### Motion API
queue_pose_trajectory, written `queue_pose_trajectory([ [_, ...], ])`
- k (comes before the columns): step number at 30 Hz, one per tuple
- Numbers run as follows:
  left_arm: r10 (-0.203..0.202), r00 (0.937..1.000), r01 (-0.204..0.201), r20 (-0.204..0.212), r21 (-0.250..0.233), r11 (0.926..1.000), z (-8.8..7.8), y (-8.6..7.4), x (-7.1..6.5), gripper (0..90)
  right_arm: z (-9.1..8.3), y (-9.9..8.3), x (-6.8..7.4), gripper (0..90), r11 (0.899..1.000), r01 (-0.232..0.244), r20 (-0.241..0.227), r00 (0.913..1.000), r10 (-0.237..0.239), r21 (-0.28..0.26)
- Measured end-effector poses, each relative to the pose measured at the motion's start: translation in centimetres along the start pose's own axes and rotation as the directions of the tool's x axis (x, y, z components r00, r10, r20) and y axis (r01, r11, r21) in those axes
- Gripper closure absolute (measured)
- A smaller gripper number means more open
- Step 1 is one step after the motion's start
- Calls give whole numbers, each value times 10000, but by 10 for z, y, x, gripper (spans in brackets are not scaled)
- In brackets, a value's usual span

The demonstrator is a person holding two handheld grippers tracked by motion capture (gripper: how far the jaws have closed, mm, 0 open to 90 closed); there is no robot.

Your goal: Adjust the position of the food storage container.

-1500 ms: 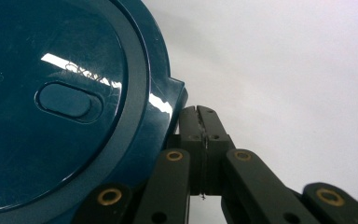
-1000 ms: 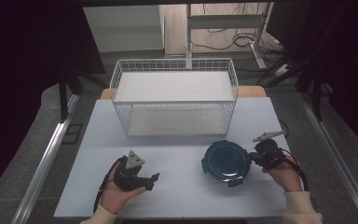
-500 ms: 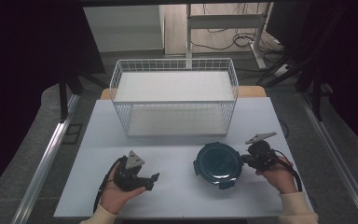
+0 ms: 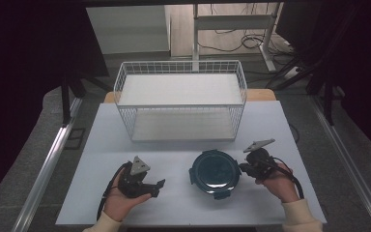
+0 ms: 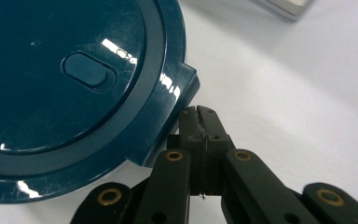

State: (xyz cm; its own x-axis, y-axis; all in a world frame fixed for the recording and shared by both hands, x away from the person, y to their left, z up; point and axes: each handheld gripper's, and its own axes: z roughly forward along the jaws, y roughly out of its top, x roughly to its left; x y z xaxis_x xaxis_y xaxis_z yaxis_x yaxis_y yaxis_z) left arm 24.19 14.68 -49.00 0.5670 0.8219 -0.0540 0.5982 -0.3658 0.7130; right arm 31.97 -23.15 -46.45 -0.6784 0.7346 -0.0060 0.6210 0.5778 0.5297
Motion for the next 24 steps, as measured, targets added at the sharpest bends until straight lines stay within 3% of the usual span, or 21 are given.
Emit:
queue_pose_trajectory([
  [9,20,10000,-20,-18,42,10000,1,0,0,189,7,6,17,900,9995,320,-478,9983,-320,-25],
  [24,17,10000,-17,-35,72,10000,2,-1,0,189,14,12,36,900,9977,647,-640,9958,-658,-202],
])
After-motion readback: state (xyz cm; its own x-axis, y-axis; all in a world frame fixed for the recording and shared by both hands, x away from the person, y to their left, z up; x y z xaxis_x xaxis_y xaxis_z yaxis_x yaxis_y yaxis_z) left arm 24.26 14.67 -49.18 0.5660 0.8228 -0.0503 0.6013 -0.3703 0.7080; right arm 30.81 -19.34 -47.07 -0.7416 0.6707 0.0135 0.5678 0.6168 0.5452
